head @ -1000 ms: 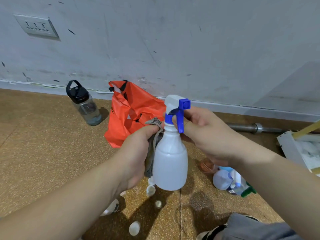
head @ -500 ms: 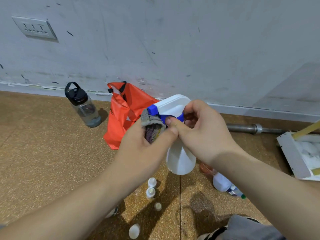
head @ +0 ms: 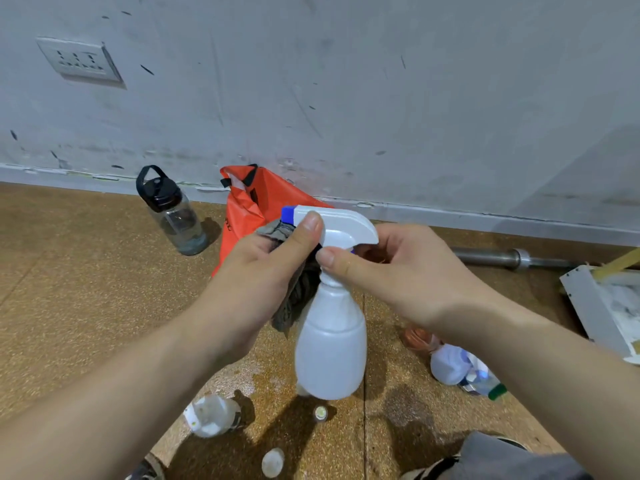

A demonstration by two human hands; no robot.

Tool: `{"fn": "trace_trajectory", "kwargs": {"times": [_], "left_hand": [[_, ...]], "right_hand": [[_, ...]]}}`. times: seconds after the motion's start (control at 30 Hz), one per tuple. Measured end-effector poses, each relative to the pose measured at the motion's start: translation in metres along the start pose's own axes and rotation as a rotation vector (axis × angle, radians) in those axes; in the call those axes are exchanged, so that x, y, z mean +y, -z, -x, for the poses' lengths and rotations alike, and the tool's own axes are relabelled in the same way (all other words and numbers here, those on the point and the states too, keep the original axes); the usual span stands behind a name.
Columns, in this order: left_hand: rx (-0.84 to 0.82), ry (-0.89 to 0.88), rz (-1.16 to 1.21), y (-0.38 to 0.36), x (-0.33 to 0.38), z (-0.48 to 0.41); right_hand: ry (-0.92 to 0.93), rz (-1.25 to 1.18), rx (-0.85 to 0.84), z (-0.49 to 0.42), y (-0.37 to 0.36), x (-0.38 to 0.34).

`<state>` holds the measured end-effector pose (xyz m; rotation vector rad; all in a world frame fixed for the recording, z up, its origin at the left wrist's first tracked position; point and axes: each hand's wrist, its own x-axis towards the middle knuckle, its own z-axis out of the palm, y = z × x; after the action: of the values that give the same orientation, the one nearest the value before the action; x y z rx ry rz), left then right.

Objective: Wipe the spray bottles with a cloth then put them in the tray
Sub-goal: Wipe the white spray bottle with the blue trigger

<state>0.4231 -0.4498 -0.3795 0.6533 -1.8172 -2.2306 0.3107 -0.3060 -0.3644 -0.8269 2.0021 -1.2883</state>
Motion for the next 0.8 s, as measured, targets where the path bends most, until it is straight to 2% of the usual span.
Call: {"fn": "trace_trajectory", "kwargs": {"times": [0.1, 0.23, 0.3, 0.33, 0.4, 0.47, 0.57, 0.63, 0.7, 0.8], "left_hand": [[0.011, 0.036, -0.023, -0.001, -0.001, -0.002], [0.291, 0.094, 0.024, -0.001, -0.005, -0.013], [0.372, 0.090, -0.133, -0.007, -0.012, -0.009], [0.340, 0.023, -0.217, -0.012, -0.017, -0.001], [0.175, -0.197, -0.352, -0.026, -0.032, 0.019], [0.021, -0.297, -0.624, -0.041, -0.043, 0.036], [-0.078, -0.104, -0.805, -0.048, -0.048, 0.049], [-0.116, -0.231, -0.787, -0.043, -0.051, 0.043], [-0.052, -0.382, -0.673, -0.032, -0.052, 0.027], [0.050, -0.401, -0.537, -0.015, -0.050, 0.006]], "right_hand": [[0.029, 0.065, 0.039, 0.002, 0.004, -0.003], [0.049, 0.188, 0.145, 0.003, 0.007, -0.004], [0.062, 0.211, 0.218, 0.000, 0.007, -0.003], [0.062, 0.220, 0.260, -0.002, 0.006, -0.002], [0.058, 0.237, 0.323, -0.005, 0.004, -0.001], [0.061, 0.264, 0.338, -0.007, 0.003, 0.000], [0.072, 0.325, 0.325, -0.008, 0.003, 0.005], [0.050, 0.366, 0.337, -0.008, 0.003, 0.008], [0.032, 0.352, 0.348, -0.005, 0.001, 0.007], [0.032, 0.294, 0.350, 0.001, -0.002, -0.001]]}}
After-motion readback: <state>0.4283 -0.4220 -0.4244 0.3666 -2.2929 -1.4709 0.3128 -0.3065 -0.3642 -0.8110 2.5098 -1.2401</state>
